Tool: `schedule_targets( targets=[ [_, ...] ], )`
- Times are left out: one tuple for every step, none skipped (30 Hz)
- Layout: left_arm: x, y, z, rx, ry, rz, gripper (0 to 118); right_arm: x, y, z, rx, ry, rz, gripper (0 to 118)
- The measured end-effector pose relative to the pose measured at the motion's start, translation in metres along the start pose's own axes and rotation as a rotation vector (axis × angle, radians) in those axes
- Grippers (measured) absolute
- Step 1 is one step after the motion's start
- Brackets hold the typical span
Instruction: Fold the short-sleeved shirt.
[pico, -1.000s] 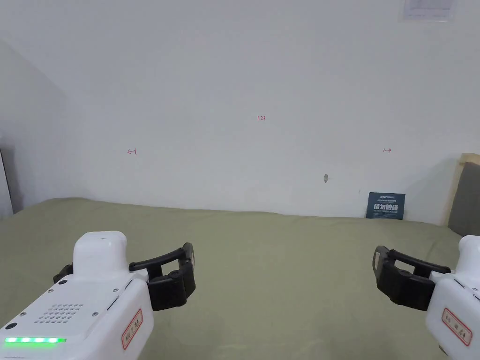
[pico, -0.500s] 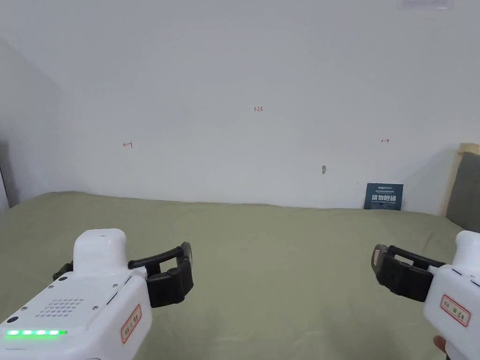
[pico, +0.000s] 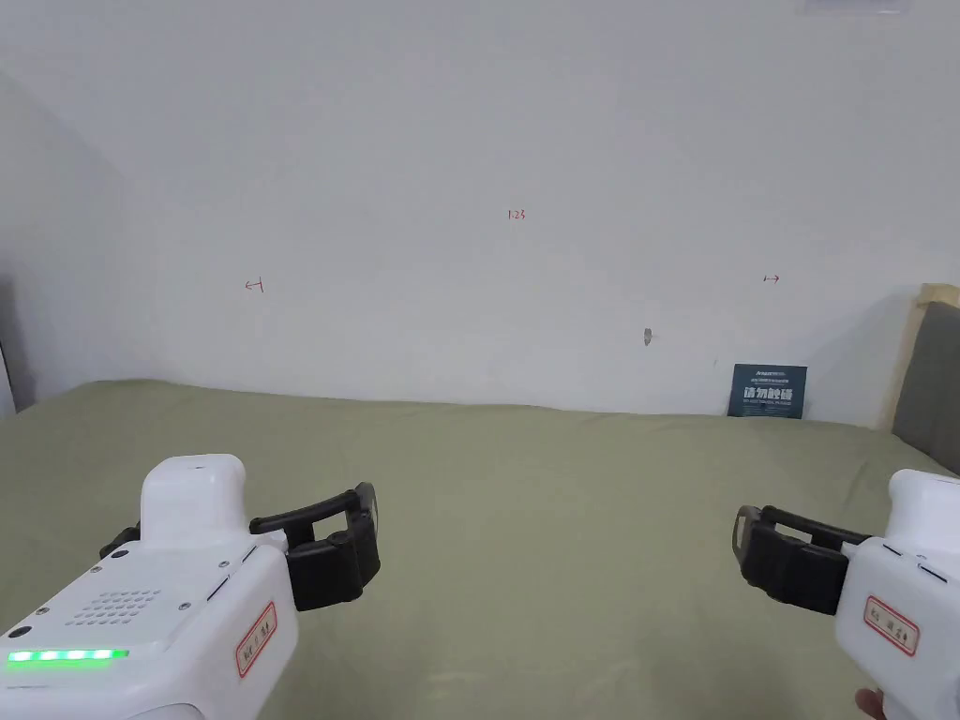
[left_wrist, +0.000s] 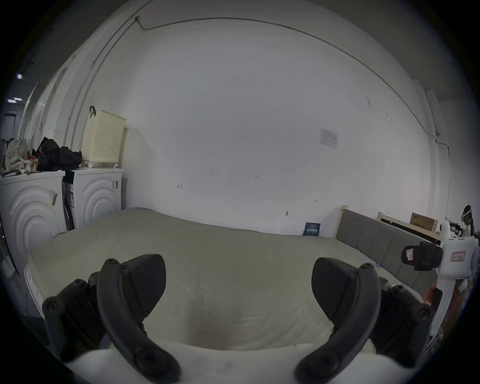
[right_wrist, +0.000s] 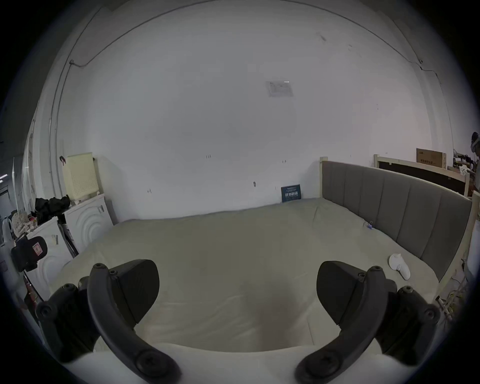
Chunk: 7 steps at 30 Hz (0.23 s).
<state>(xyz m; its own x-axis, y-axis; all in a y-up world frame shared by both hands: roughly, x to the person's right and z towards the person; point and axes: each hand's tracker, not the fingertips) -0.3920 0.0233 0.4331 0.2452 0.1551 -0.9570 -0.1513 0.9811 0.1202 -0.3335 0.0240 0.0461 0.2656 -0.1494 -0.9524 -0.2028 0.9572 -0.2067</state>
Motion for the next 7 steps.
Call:
schedule_targets(
  targets=[
    [-0.001, -0.002, -0.002, -0.009, 0.011, -0.002, 116, 0.0, -0.001, -0.002, -0.003, 0.002, -0.005, 118],
    [-0.001, -0.003, -0.003, -0.009, 0.019, 0.0, 116, 0.001, -0.003, -0.005, -0.014, 0.016, -0.011, 118],
    [-0.002, -0.003, -0.004, -0.012, 0.017, 0.005, 116, 0.003, -0.005, -0.006, -0.01, 0.035, -0.032, 118],
    [-0.003, -0.004, -0.004, -0.017, 0.012, 0.012, 116, 0.003, -0.007, -0.006, -0.014, 0.037, -0.045, 118],
    [-0.002, -0.004, -0.003, -0.023, 0.006, 0.019, 116, 0.002, -0.009, -0.005, -0.017, 0.037, -0.046, 118],
    [-0.002, -0.005, -0.002, -0.026, 0.005, 0.024, 116, 0.002, -0.012, -0.002, 0.0, 0.049, -0.07, 118],
    [-0.003, -0.006, -0.002, -0.026, 0.006, 0.026, 116, 0.003, -0.015, 0.0, 0.02, 0.066, -0.092, 118]
  ],
)
